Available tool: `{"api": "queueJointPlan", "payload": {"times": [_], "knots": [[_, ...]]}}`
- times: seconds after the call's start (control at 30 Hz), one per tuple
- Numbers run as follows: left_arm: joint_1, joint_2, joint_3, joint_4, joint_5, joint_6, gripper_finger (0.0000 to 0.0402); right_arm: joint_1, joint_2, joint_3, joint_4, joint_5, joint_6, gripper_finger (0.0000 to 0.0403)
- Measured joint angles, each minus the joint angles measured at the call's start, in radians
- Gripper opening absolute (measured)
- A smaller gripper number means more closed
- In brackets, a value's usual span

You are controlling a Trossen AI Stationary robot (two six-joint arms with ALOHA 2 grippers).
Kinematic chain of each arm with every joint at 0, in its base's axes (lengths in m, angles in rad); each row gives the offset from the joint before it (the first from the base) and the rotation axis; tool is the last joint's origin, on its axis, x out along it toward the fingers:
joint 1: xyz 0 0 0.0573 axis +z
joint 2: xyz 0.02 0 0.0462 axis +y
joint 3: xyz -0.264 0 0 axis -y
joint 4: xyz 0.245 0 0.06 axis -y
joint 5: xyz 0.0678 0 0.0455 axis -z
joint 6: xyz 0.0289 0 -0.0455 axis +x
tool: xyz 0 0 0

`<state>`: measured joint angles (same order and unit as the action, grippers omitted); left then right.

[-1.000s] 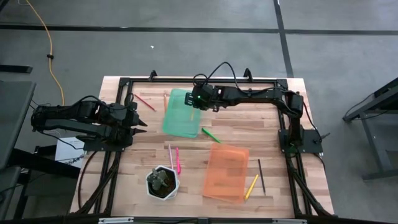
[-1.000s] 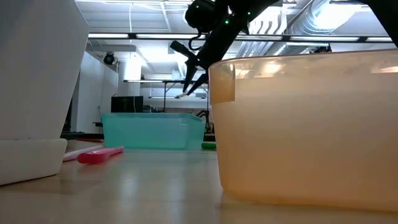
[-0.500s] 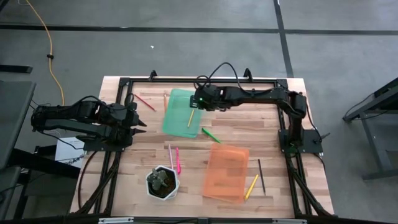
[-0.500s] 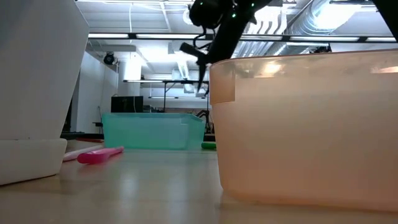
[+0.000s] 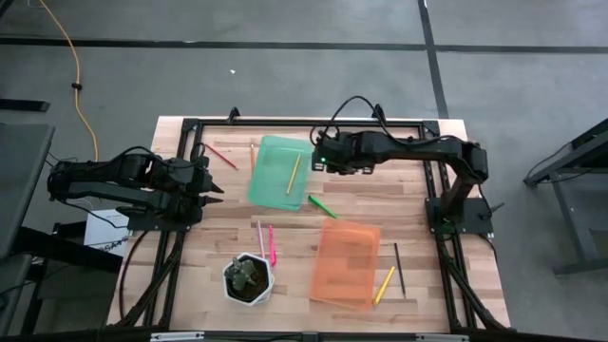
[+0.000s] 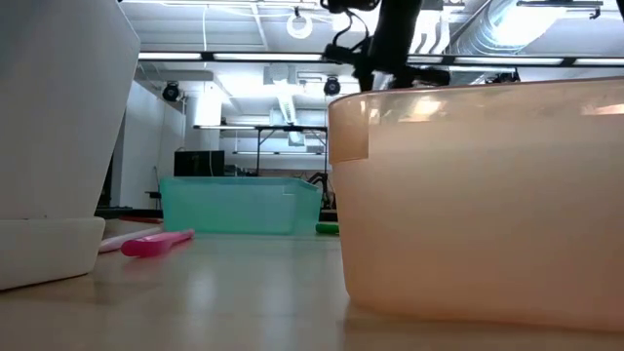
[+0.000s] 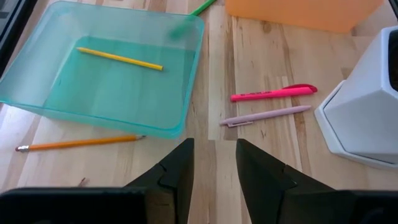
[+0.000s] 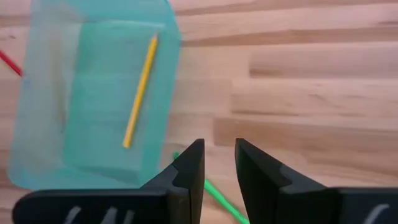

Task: Sort pens & pencils
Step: Put the blue pencil into the green bin

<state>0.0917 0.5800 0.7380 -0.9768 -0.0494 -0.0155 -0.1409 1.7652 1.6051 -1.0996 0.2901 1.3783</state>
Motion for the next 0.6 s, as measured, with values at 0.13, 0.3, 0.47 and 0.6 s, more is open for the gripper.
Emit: {"api": "queueJointPlan", "payload": {"times": [0.13,0.3,0.47,0.6], "knots": [[0.0,0.0,0.0,0.0,0.0,0.0,0.0108,0.033,-0.034,0.0,-0.077,0.007,0.036,0.0081],[0.0,0.0,0.0,-0.002,0.006,0.0,0.0108,0.094,-0.08,0.0,-0.194,0.006,0.107,0.0081],[0.0,0.0,0.0,-0.008,0.008,0.008,0.0108,0.185,-0.125,0.0,-0.341,-0.01,0.228,0.0081],[0.0,0.0,0.0,-0.009,0.008,0.009,0.0108,0.273,-0.161,0.0,-0.424,-0.011,0.36,0.0081]]}}
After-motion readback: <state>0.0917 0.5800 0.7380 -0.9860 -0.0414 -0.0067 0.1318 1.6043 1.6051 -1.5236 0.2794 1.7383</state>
